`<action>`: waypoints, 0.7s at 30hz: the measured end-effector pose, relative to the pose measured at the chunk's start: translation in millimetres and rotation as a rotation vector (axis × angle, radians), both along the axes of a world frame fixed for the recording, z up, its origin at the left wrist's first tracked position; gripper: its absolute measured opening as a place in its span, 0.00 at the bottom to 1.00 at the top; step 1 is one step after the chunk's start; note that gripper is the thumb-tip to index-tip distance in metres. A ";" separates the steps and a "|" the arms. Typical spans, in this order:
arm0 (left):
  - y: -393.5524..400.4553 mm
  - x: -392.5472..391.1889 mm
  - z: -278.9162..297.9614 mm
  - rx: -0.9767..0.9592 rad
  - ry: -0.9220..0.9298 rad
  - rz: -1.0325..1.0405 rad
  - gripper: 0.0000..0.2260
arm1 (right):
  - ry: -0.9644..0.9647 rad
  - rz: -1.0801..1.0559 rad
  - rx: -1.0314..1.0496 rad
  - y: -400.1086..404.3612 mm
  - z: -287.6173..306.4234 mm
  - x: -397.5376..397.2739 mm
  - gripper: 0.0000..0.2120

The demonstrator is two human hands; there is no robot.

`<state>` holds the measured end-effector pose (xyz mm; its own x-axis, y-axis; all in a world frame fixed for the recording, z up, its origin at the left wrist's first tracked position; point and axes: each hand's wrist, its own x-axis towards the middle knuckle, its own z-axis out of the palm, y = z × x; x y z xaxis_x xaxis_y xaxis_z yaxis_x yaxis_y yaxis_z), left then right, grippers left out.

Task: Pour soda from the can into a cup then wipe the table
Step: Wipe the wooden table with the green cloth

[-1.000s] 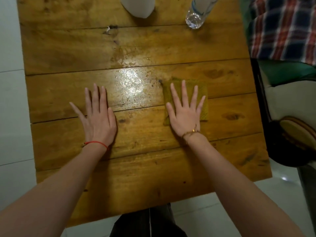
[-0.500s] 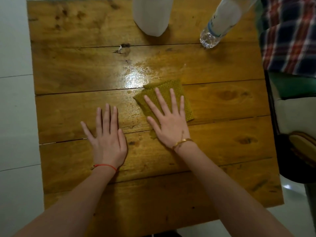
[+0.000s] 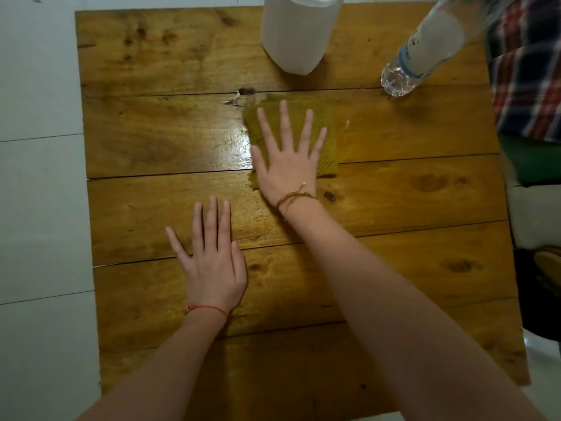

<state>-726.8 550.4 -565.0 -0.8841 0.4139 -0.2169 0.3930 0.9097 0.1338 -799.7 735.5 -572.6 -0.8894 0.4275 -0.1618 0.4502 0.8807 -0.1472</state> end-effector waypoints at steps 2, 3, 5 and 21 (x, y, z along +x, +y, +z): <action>-0.7 0.2 -0.3 0.002 -0.003 -0.001 0.28 | 0.011 0.143 0.001 -13.9 1.3 11.2 0.28; -0.9 0.3 -0.3 0.005 -0.001 -0.002 0.28 | 0.012 0.204 -0.003 -16.4 2.2 20.7 0.28; -1.1 0.1 -0.3 0.012 0.000 -0.005 0.27 | 0.003 0.300 -0.009 -11.9 4.0 44.5 0.28; -1.6 1.4 -1.6 0.044 0.009 0.000 0.28 | -0.040 -0.159 -0.011 4.2 0.7 51.6 0.28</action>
